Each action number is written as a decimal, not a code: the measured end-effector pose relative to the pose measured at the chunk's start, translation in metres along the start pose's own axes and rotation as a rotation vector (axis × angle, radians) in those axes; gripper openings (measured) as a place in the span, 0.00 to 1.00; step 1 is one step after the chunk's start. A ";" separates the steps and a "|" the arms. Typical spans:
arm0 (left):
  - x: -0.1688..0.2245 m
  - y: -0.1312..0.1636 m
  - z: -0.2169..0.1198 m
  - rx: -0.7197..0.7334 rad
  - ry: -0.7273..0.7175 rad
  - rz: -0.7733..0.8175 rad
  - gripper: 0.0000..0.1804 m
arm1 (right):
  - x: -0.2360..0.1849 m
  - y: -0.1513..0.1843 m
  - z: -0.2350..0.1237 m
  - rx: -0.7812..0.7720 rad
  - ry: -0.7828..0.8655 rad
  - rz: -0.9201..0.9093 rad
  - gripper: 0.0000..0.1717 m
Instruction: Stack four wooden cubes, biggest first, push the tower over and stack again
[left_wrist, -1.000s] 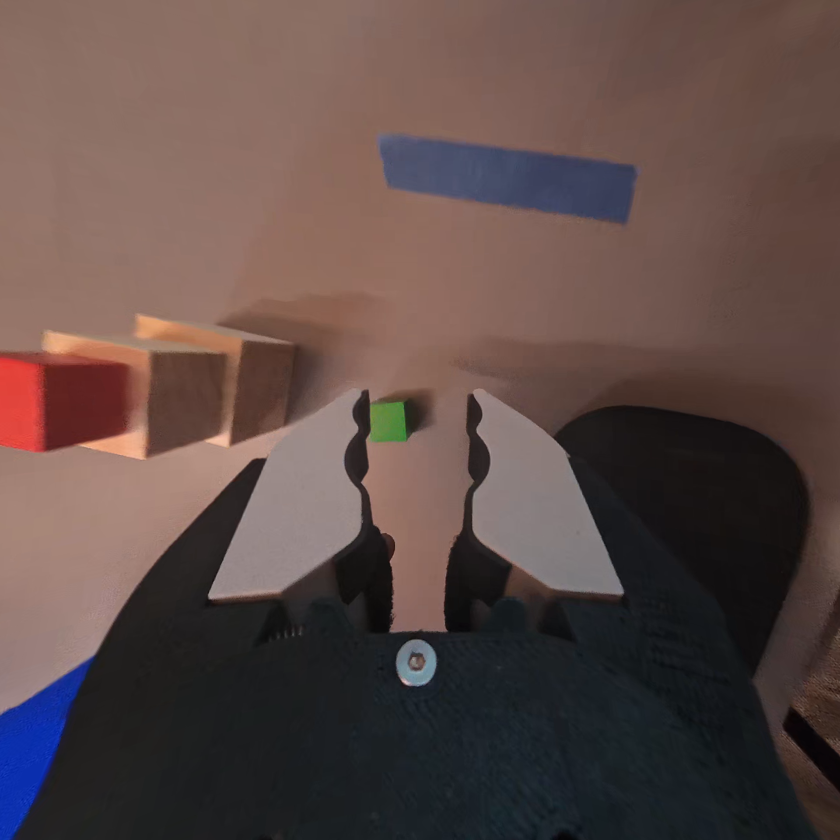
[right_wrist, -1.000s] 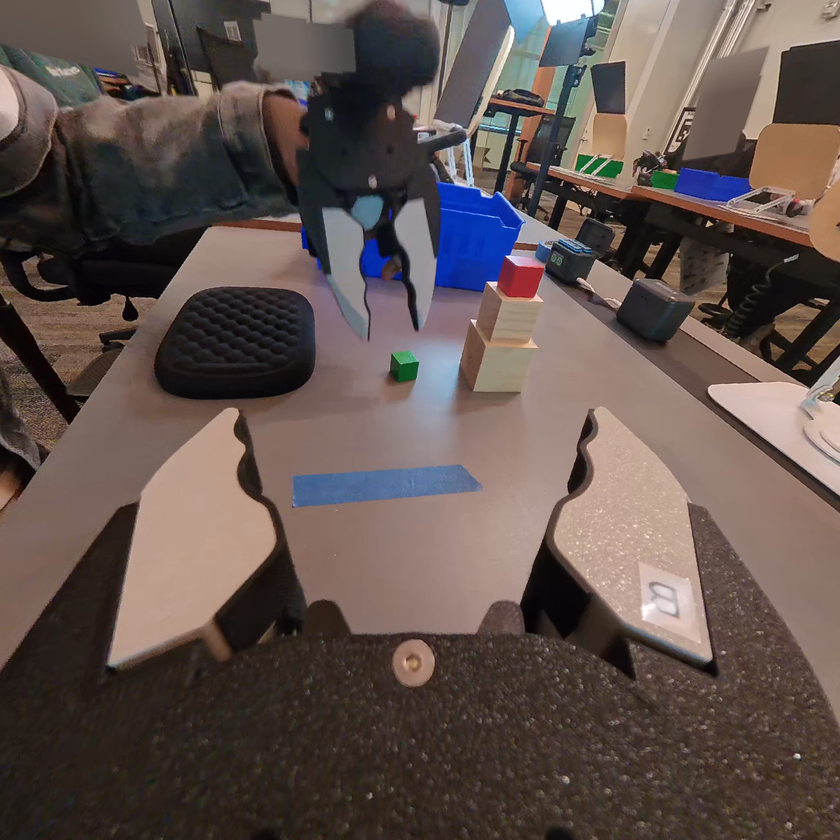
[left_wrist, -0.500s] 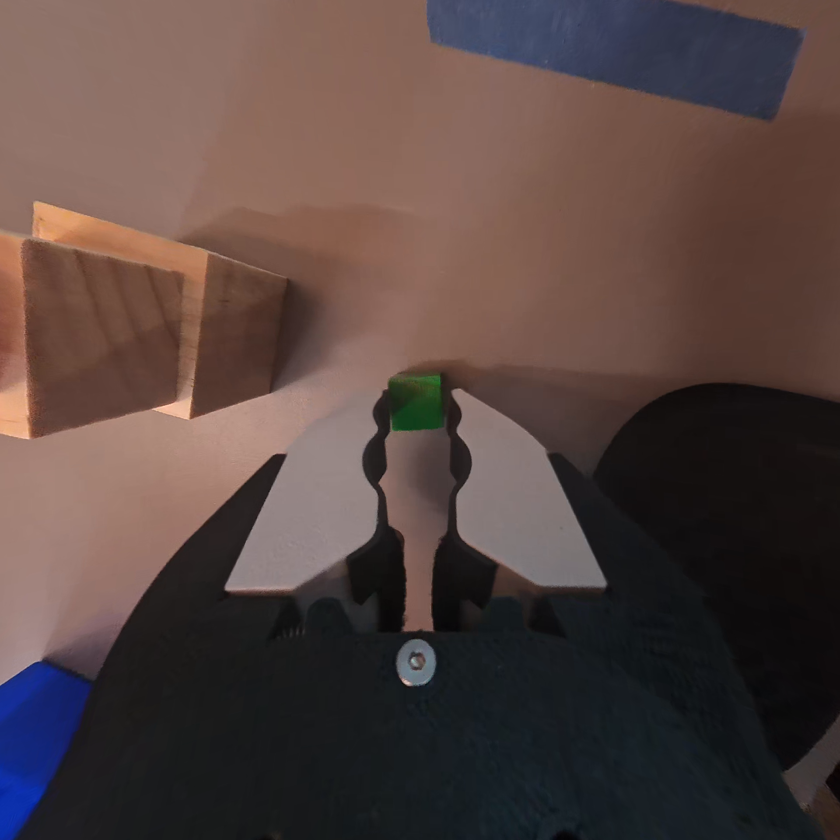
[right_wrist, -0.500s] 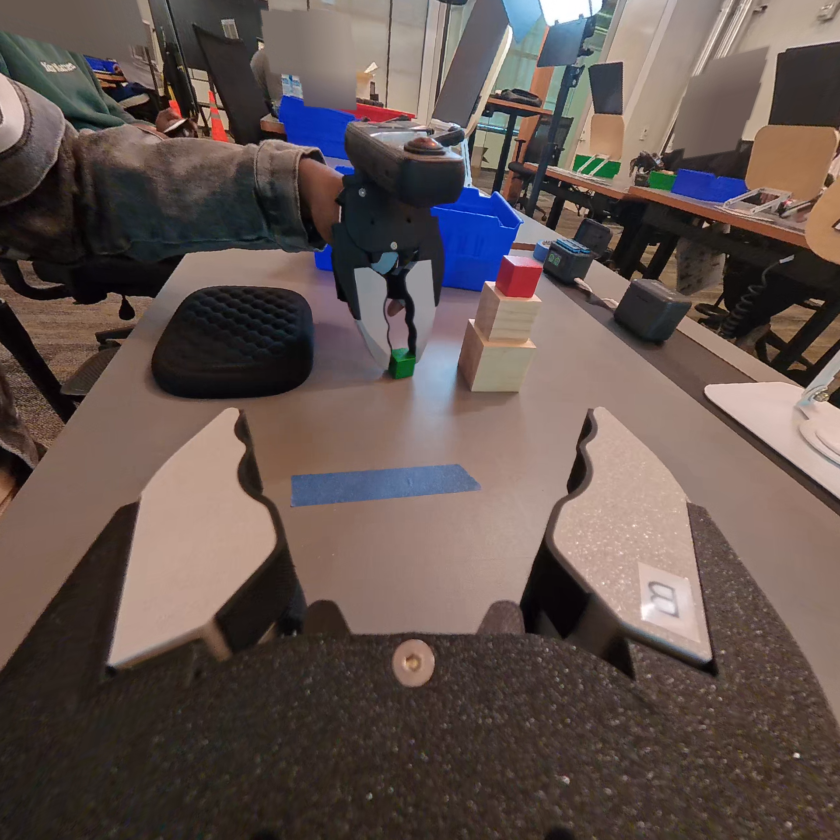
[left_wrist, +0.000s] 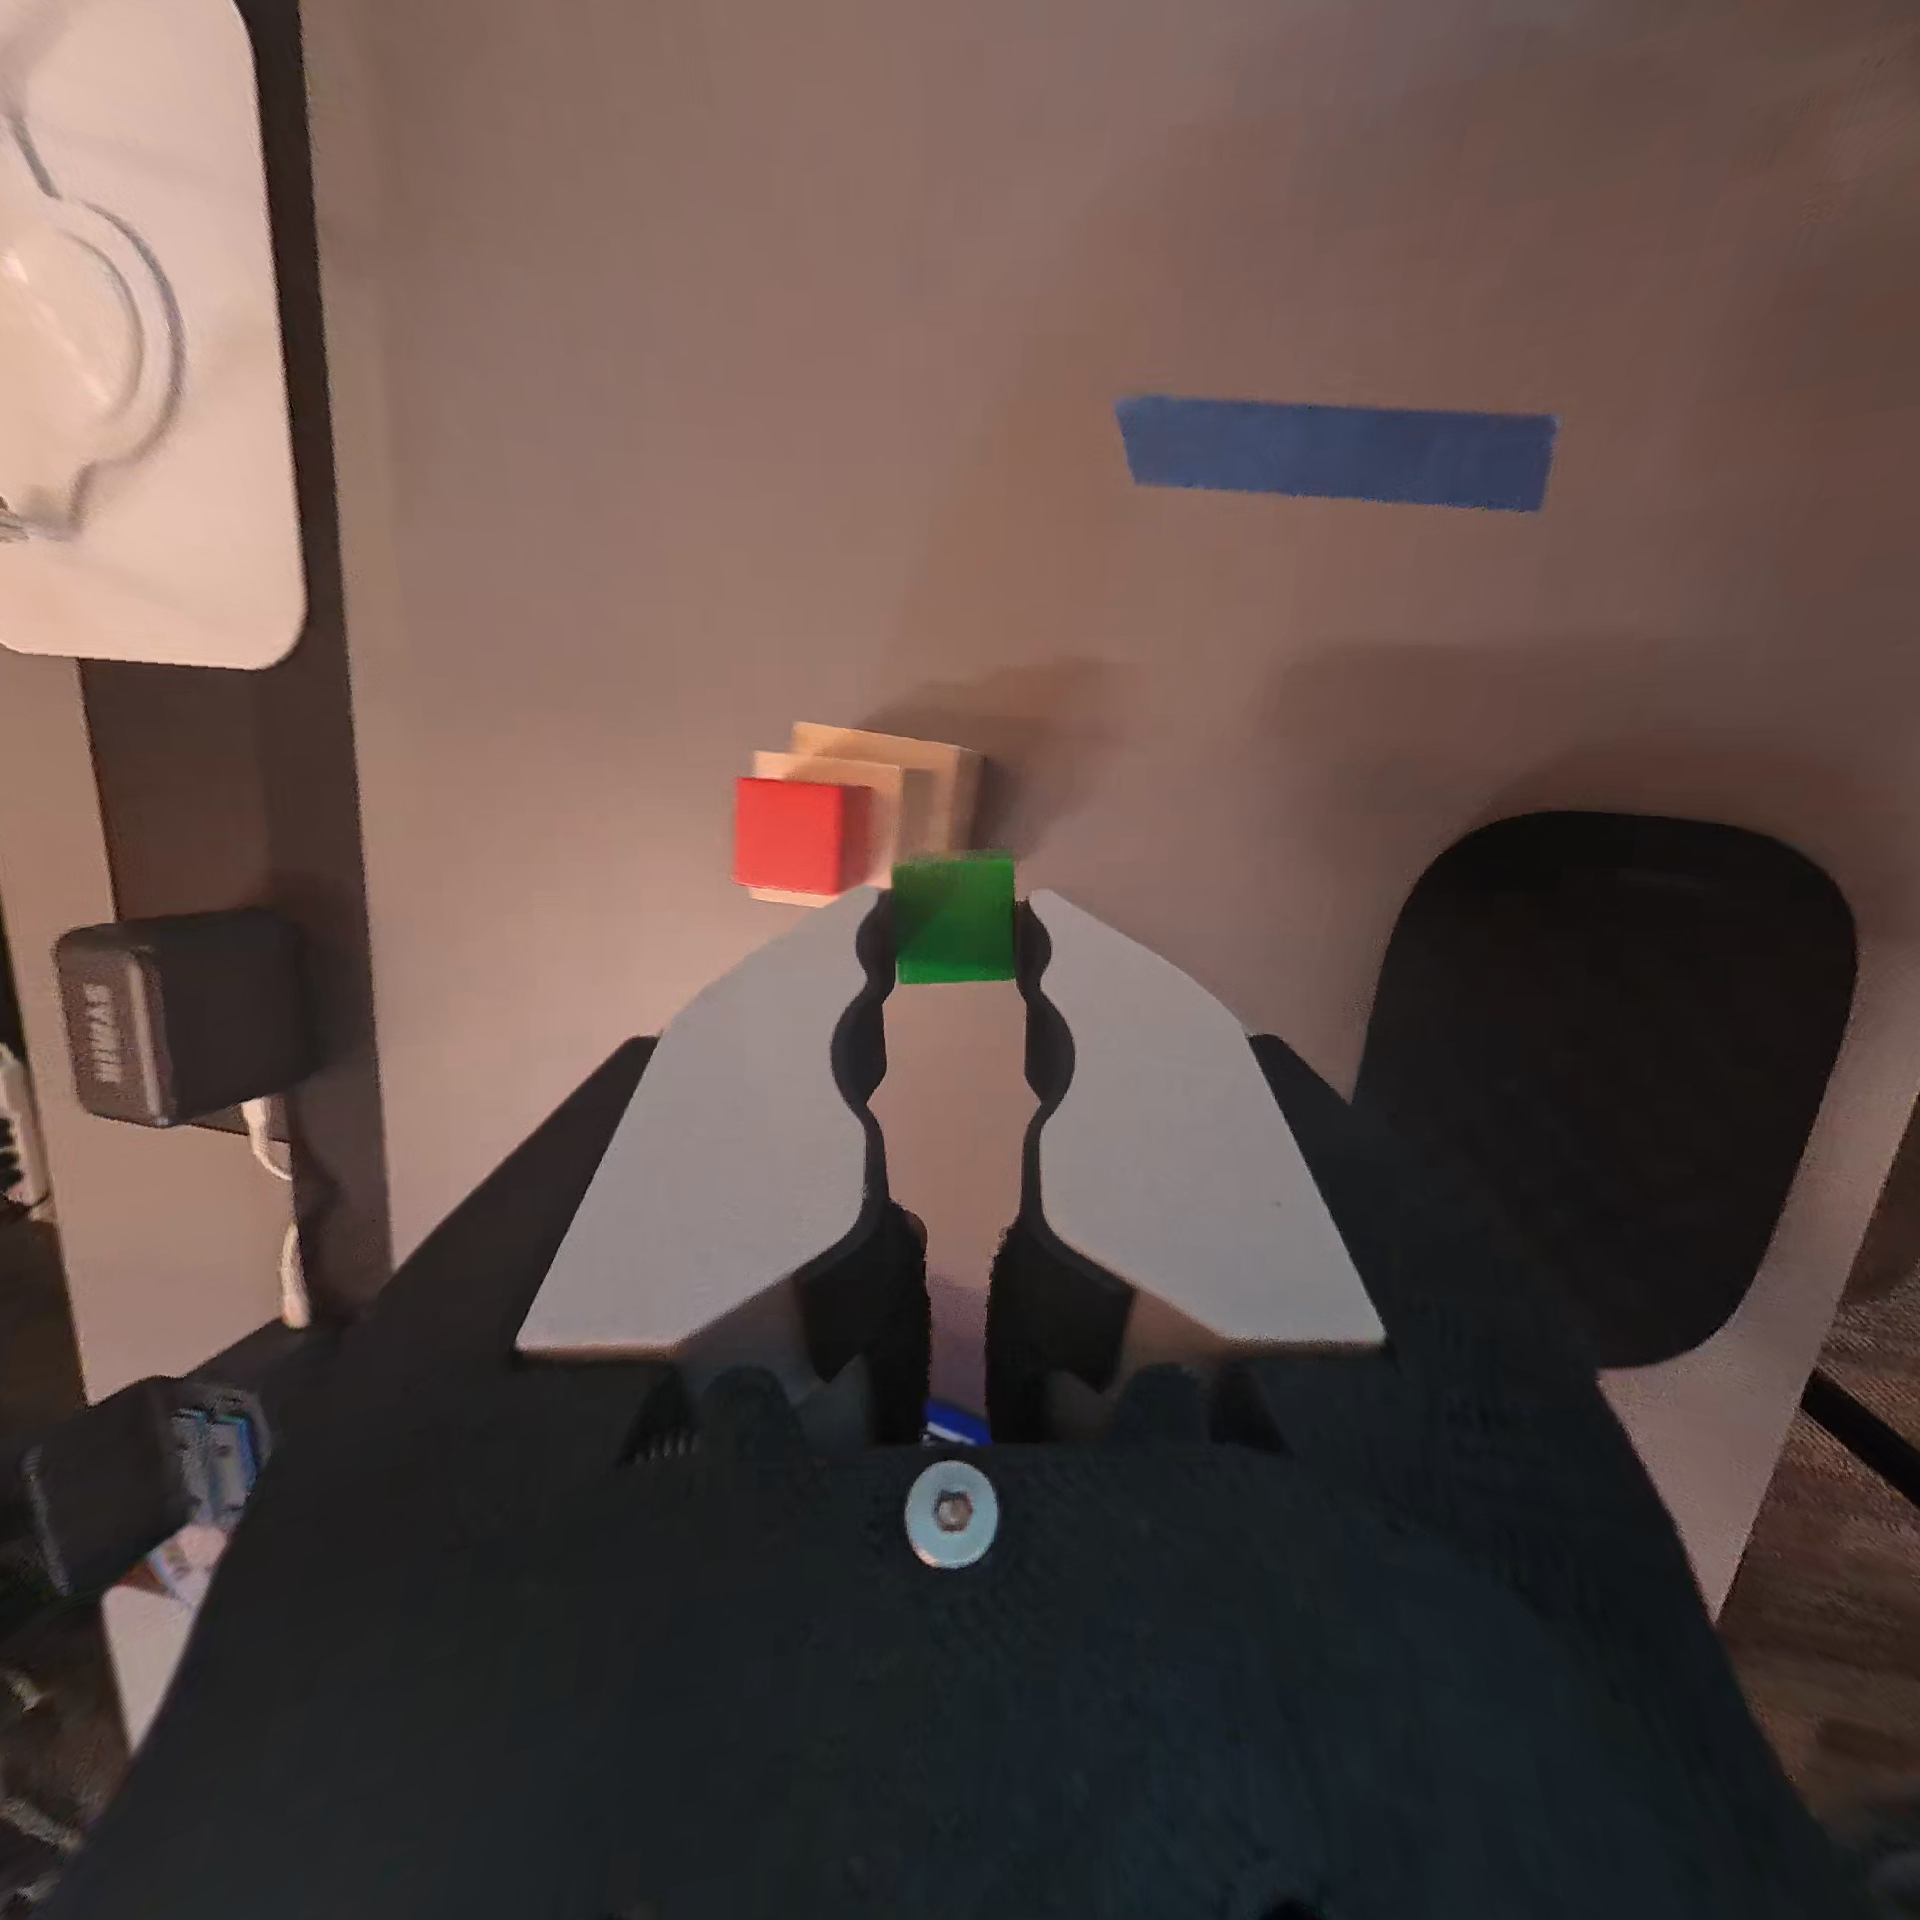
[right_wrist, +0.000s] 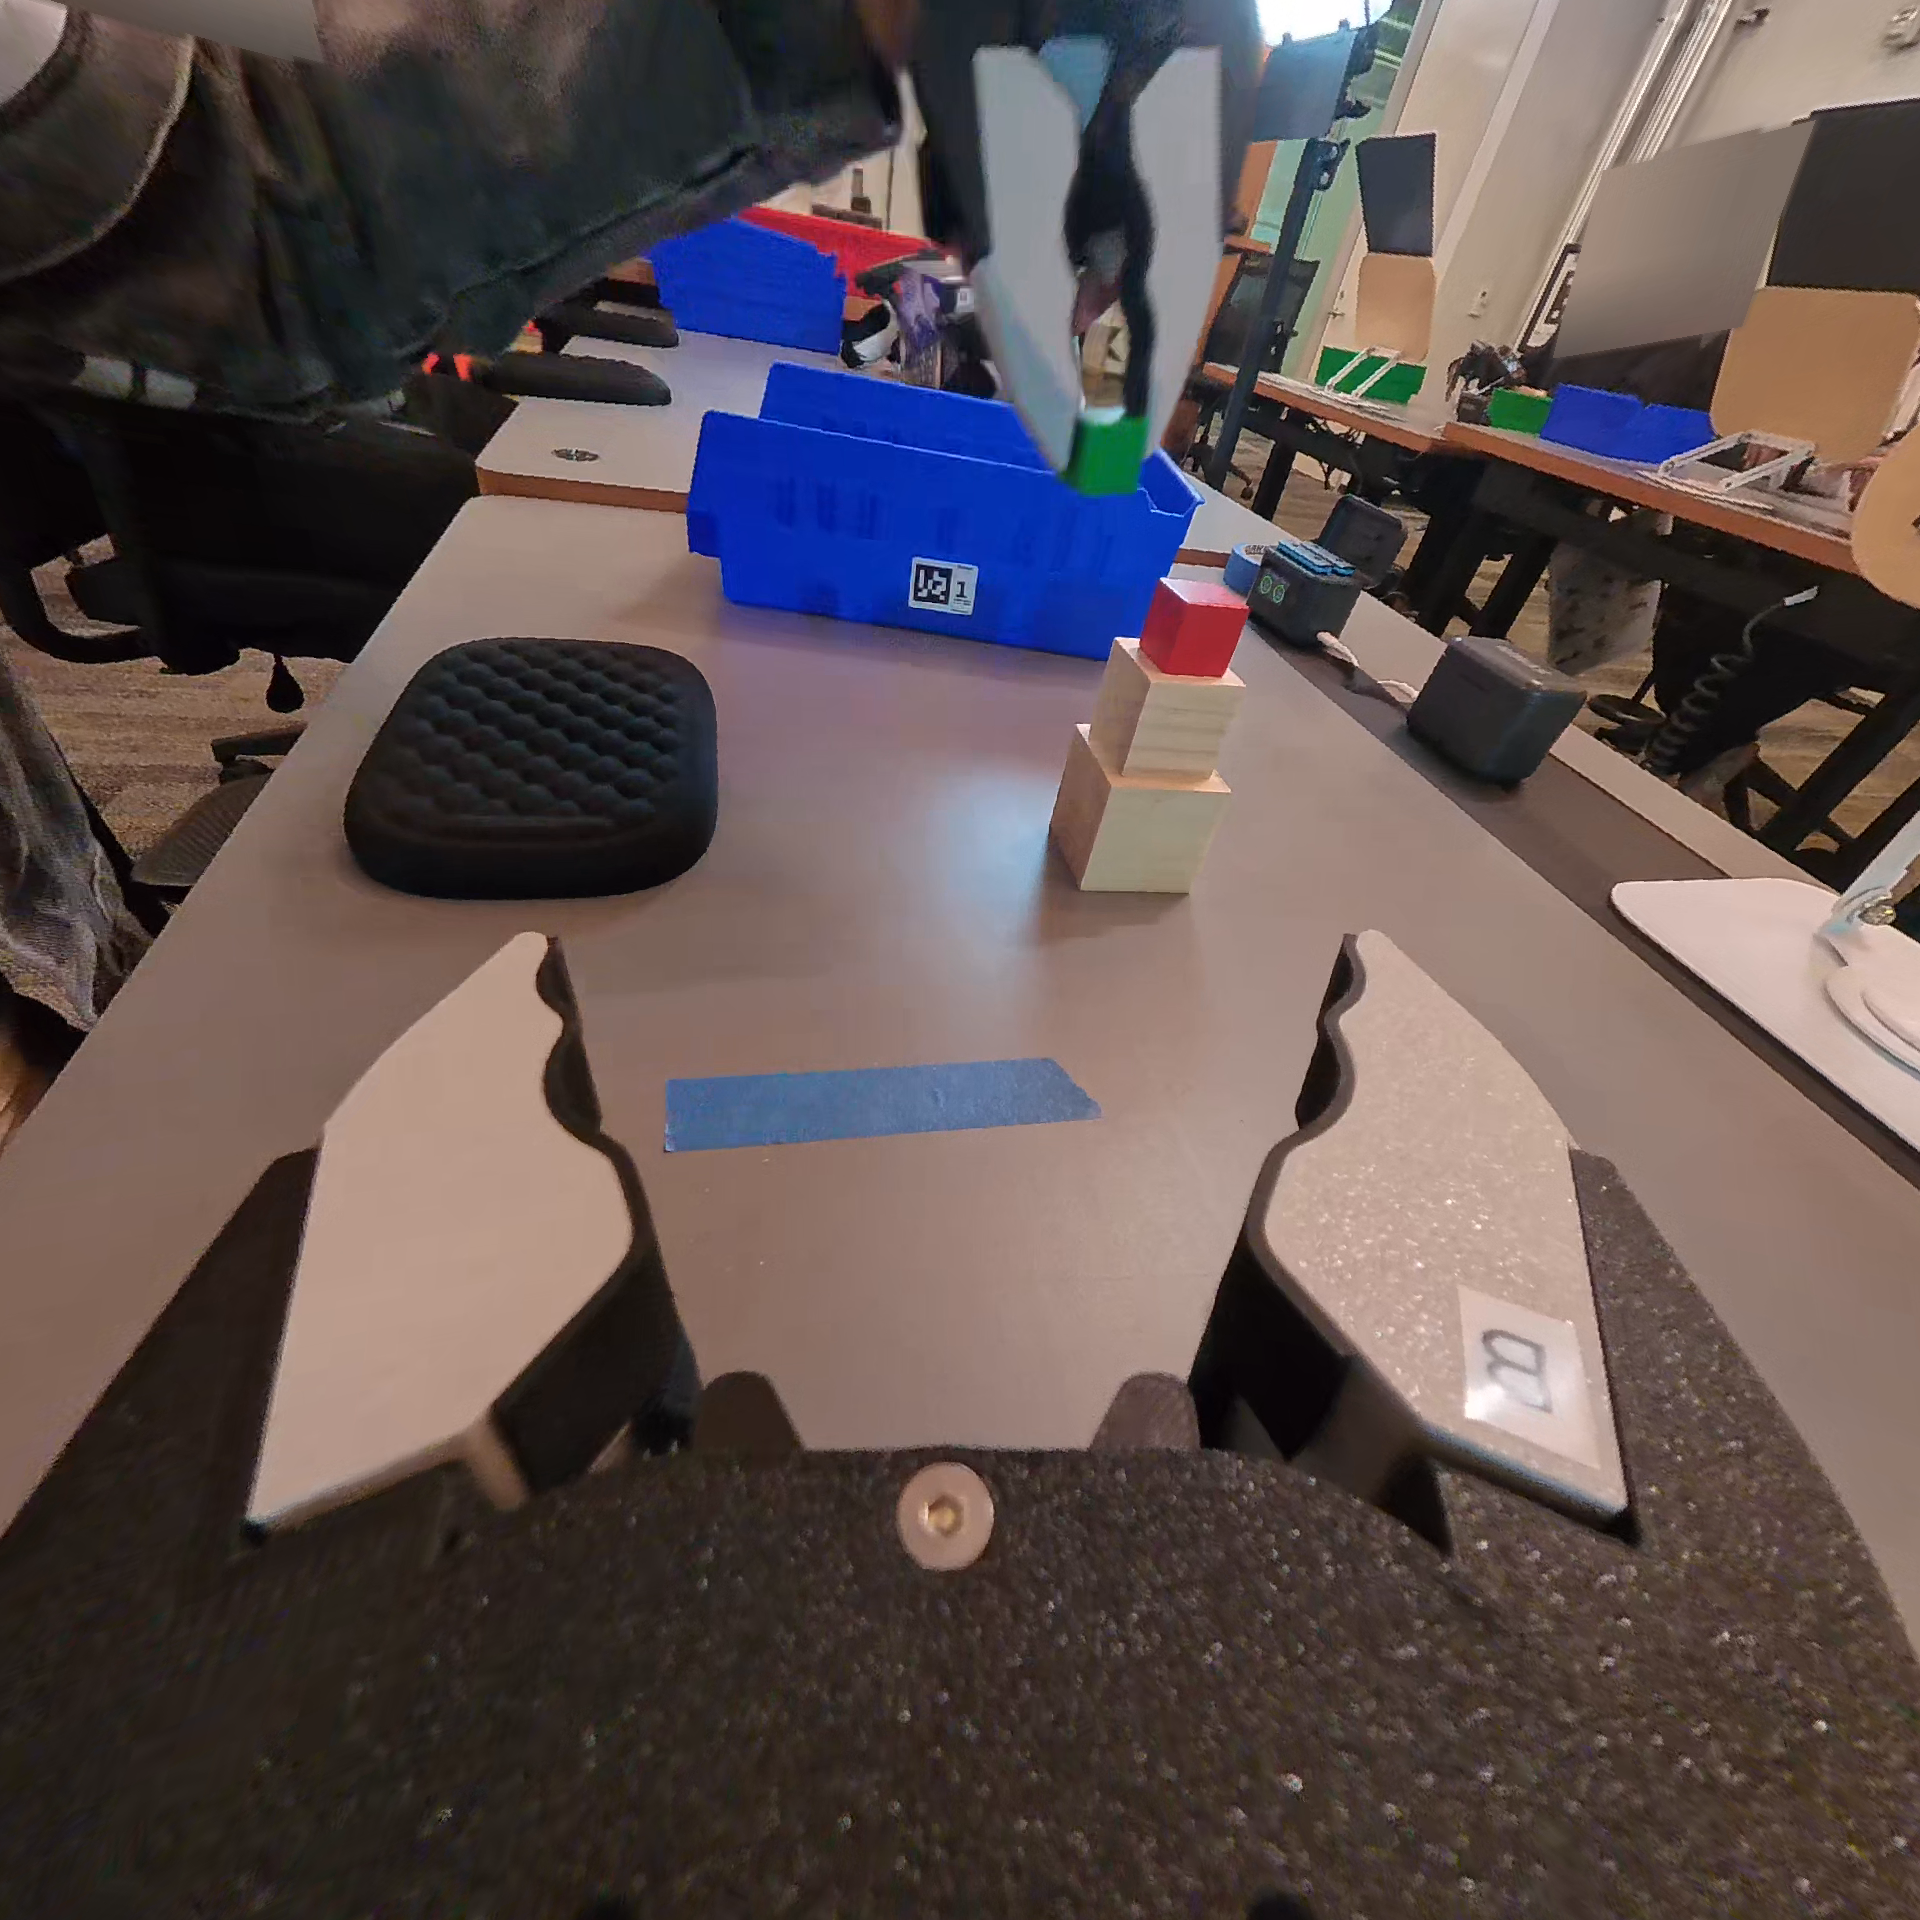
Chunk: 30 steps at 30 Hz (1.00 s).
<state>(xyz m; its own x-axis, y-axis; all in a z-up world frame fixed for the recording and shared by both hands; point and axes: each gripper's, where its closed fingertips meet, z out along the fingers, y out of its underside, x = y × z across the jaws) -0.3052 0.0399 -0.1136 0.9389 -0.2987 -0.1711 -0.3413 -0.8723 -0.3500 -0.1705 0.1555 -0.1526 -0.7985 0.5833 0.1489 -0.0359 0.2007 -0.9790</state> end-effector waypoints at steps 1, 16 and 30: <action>-0.008 -0.004 -0.003 -0.005 0.005 0.001 0.12 | 0.000 0.000 0.000 0.001 0.002 0.001 0.77; -0.040 0.007 0.032 -0.106 0.121 0.038 0.12 | 0.001 -0.001 -0.001 0.003 0.007 0.000 0.77; -0.041 0.004 0.035 -0.090 0.108 0.049 0.16 | 0.002 0.000 0.000 0.000 0.006 0.005 0.78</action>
<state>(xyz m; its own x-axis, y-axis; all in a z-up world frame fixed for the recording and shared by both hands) -0.3467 0.0618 -0.1402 0.9220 -0.3779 -0.0841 -0.3864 -0.8854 -0.2585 -0.1717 0.1566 -0.1522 -0.7949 0.5891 0.1450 -0.0321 0.1979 -0.9797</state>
